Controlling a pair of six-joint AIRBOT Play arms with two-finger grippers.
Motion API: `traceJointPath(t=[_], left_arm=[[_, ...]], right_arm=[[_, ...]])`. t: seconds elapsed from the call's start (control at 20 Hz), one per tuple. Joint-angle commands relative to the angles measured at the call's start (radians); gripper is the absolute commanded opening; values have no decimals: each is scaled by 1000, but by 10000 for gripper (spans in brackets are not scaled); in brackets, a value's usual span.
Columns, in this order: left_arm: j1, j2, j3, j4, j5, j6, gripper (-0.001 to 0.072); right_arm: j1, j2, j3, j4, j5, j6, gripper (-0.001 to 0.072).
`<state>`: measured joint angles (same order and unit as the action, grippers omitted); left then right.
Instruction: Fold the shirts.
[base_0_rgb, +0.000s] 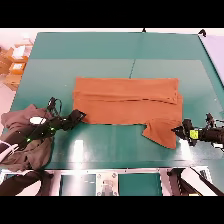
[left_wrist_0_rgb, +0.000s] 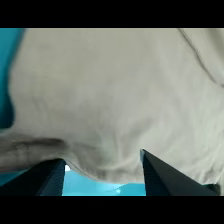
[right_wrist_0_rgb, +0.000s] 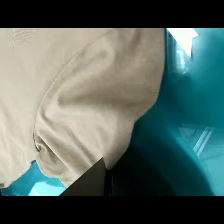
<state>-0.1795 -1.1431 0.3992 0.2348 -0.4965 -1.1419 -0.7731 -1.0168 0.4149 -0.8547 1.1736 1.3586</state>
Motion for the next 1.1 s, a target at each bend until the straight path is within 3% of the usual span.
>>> traceJointPath(t=[0.0,0.1,0.15,0.2,0.3,0.35,0.55,0.8,0.85,1.05], left_arm=[[0,-1,0,12,10,-11,530],[0,-2,0,11,45,-12,528],[0,-10,0,-11,64,-11,464],[-2,-23,1,-43,81,-2,353],[-18,-61,1,-90,106,29,347],[-29,-77,1,-101,114,37,47],[7,-36,0,-38,0,49,22],[178,237,1,494,-274,-311,22],[211,281,1,557,-307,-338,22],[249,303,41,566,-412,-315,23]], right_arm=[[0,0,5,2,-6,3,14],[0,0,5,10,-14,3,14],[0,0,5,17,-24,3,14],[1,0,5,26,-29,2,14],[2,0,5,36,-32,2,14],[5,0,5,35,-32,2,14],[3,4,33,-28,14,17,13],[4,90,100,-257,123,190,13],[4,114,100,-263,133,190,13],[5,184,137,-203,182,189,13]])
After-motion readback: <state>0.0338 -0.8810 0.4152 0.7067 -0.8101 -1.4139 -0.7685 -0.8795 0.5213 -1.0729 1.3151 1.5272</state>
